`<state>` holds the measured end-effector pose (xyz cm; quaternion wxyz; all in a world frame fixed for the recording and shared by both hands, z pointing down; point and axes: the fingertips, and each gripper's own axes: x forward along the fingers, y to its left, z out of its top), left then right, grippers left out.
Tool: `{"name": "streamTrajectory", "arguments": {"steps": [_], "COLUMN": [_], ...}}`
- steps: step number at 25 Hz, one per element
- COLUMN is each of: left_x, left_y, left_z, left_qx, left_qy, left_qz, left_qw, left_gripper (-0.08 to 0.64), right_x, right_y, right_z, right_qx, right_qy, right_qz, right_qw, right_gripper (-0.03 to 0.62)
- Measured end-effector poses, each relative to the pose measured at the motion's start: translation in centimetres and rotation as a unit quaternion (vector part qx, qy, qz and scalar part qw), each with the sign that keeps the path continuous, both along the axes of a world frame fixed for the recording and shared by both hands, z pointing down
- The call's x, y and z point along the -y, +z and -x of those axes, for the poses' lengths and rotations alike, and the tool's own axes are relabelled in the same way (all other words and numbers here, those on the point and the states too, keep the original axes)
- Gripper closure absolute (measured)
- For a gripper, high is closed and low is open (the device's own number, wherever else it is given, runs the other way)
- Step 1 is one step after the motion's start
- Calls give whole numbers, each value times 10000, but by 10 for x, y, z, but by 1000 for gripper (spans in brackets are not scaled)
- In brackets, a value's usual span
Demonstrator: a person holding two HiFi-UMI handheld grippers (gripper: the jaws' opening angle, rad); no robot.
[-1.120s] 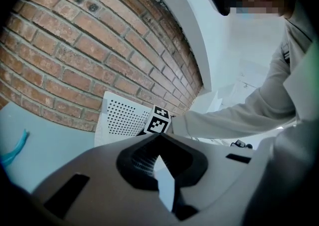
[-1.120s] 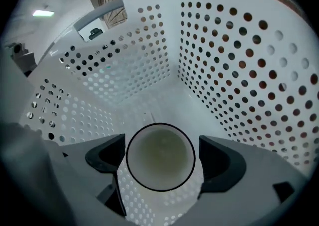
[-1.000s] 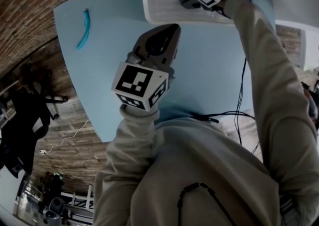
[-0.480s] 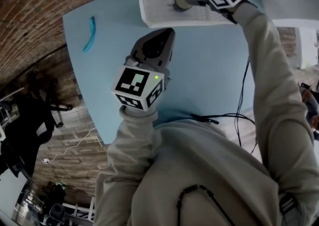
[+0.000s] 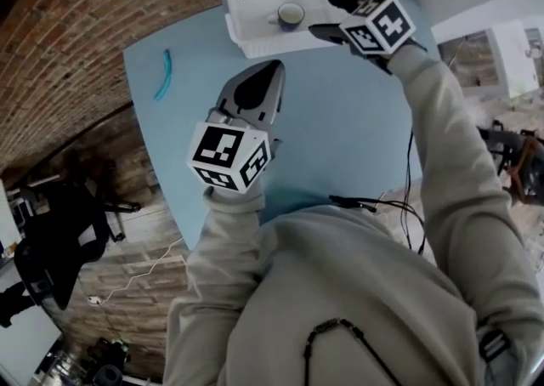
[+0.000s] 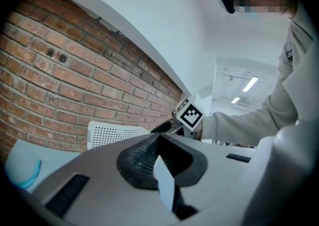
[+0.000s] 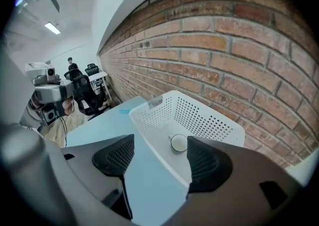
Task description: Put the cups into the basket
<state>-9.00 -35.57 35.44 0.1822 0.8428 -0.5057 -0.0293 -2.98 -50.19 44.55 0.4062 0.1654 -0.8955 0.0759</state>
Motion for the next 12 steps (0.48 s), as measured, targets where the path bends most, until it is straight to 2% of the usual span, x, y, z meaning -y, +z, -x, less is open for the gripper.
{"name": "streamTrajectory", "arguments": {"steps": [2, 7, 10, 12], "left_x": [-12, -40, -53, -61], "left_y": [-9, -26, -32, -36], "left_z": [-5, -22, -32, -39], "left_qx": [54, 175, 236, 289], "left_qy": [19, 155, 251, 299], "left_qz": [-64, -197, -235, -270], "left_qw": [10000, 9995, 9991, 9988], "left_gripper": [565, 565, 565, 565], "right_x": [-19, -61, -83, -97], "right_y": [-14, -37, -55, -65], "right_z": [-9, -34, -48, -60], "right_qx": [245, 671, 1163, 1476], "right_qy": [117, 432, 820, 1122], "right_qz": [-82, -297, -450, -510], "right_qw": [9996, 9964, 9888, 9813], "right_gripper": [290, 370, 487, 542]}}
